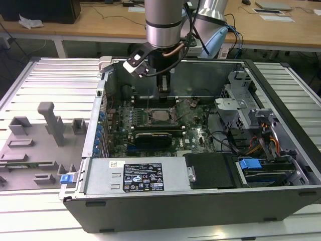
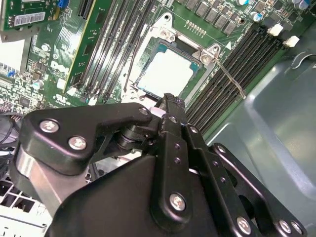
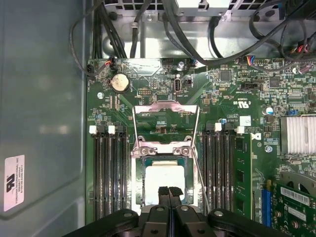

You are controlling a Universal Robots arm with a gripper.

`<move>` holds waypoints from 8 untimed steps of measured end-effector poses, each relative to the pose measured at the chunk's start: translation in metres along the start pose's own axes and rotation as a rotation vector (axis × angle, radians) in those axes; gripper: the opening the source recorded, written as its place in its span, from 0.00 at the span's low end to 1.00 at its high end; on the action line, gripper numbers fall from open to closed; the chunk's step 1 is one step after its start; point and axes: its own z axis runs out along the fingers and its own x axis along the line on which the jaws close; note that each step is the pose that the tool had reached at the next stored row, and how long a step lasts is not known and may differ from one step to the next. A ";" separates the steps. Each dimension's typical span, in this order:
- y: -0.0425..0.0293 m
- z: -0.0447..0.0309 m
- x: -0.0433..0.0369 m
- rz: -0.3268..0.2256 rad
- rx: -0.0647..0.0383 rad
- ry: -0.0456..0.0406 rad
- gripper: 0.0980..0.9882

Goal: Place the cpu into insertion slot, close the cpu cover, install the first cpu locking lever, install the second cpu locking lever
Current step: 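Close the cpu cover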

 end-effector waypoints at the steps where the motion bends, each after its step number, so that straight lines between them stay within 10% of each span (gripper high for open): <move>1: 0.0000 -0.0002 0.0000 0.000 0.000 0.0001 0.01; 8: 0.0025 -0.0059 0.0000 0.000 0.000 -0.0001 0.01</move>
